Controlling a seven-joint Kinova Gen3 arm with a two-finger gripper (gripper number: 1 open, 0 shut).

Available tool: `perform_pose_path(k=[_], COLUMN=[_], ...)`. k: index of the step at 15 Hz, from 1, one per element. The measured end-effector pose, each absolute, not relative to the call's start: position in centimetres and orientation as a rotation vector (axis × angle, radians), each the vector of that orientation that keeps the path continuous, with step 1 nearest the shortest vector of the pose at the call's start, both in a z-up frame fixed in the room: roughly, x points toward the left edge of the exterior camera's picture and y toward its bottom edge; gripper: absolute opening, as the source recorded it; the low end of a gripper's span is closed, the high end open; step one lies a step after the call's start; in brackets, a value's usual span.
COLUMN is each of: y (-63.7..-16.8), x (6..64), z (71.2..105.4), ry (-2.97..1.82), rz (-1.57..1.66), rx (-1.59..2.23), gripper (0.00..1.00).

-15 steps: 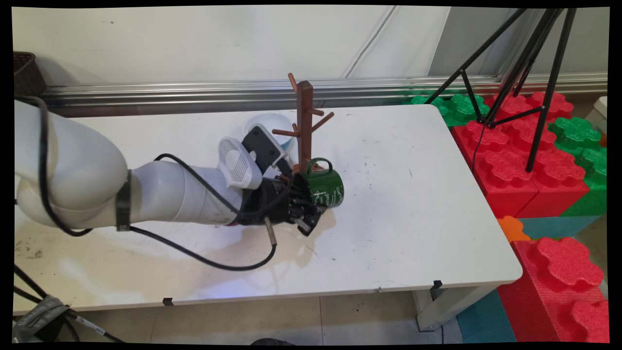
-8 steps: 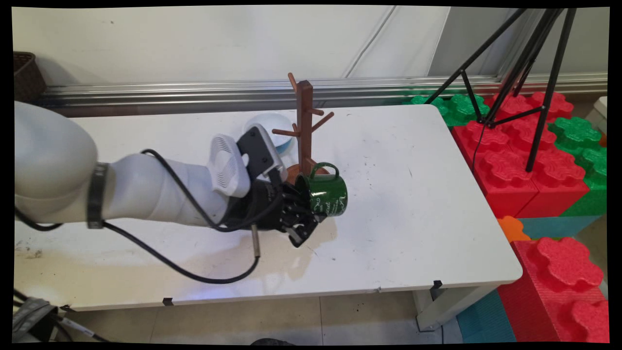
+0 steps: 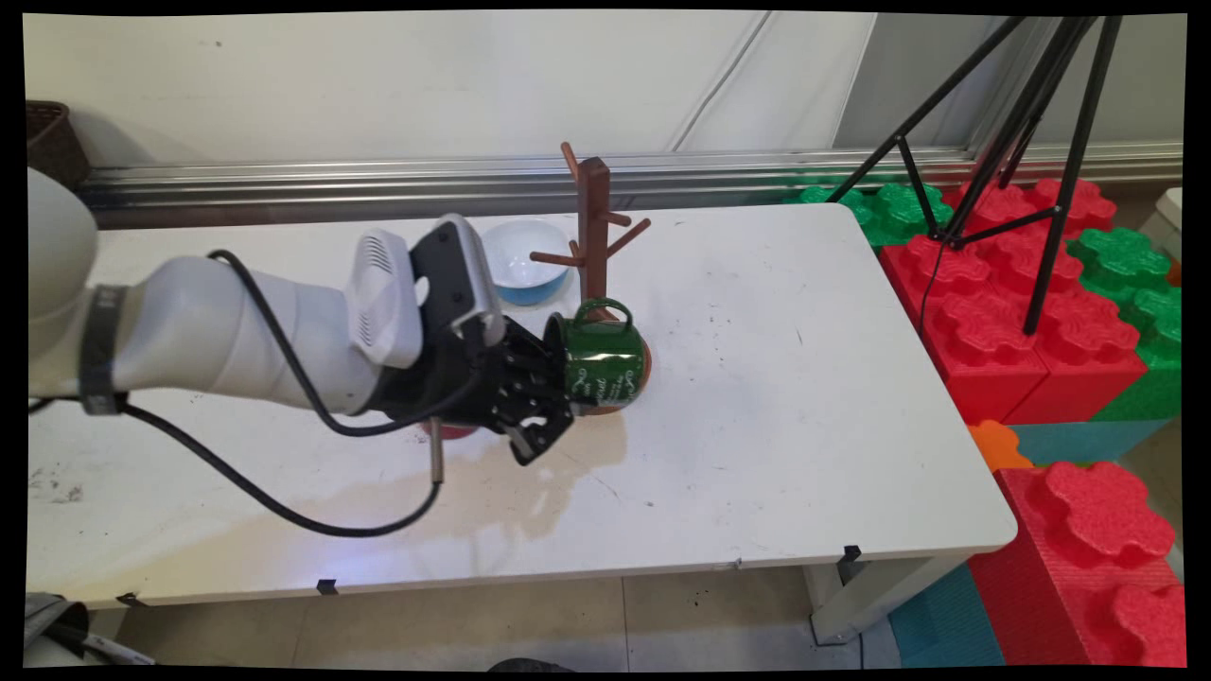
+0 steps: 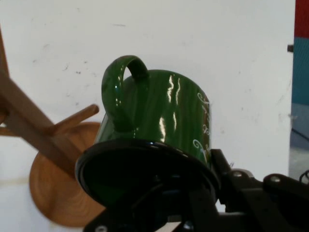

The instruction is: Place the picked object on the table

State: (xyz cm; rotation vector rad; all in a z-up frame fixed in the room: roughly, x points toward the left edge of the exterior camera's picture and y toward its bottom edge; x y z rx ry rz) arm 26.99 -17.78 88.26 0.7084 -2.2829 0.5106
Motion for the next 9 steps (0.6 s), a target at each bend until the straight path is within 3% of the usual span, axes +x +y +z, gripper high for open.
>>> perform_pose_path(k=[9], y=[-17.6], x=[32.2], z=[92.8], ry=[-2.446], rz=[0.503], rx=[0.626], gripper=[0.00])
